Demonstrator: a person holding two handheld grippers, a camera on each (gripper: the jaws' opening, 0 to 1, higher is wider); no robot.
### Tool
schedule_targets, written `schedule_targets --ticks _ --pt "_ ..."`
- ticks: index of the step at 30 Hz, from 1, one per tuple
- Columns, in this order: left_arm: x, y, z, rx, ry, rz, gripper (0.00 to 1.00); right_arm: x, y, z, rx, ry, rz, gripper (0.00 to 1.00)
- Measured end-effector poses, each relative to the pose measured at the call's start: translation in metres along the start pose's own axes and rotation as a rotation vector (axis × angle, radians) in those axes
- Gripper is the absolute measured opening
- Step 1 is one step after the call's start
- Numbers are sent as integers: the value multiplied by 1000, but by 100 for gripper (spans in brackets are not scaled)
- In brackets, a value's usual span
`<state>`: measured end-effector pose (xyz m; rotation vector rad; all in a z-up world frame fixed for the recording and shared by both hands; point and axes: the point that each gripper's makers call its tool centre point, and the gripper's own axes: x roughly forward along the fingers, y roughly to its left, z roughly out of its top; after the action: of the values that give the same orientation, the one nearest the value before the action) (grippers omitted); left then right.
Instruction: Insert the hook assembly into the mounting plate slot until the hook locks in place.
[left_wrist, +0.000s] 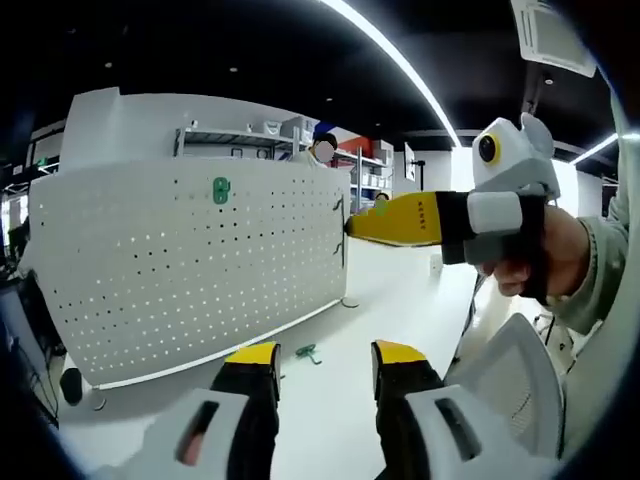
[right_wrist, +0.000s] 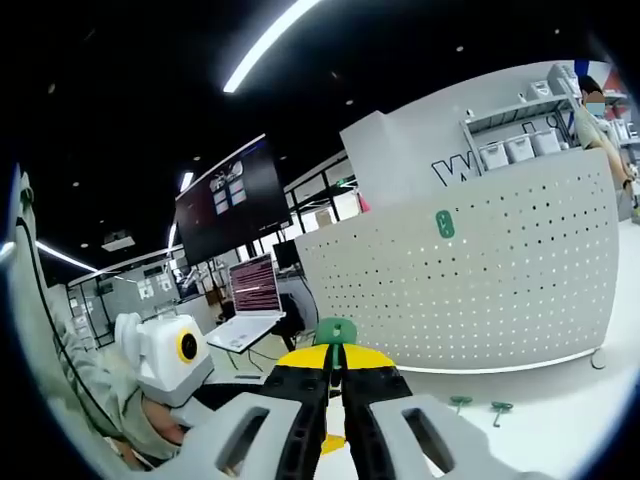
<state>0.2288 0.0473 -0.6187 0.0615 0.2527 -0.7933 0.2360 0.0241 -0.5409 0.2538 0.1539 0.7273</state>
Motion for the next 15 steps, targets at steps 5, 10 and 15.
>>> schedule_targets --ticks 5,10,15 --pt "-5 1 -13 -8 33 6 39 1 -7 7 -7 -14 -14 2" --pt "-10 3 -23 -17 56 15 39 4 -16 16 -17 -29 -33 2" --pt "-14 6 -31 -25 79 19 39 7 -25 26 -42 -46 -53 2"
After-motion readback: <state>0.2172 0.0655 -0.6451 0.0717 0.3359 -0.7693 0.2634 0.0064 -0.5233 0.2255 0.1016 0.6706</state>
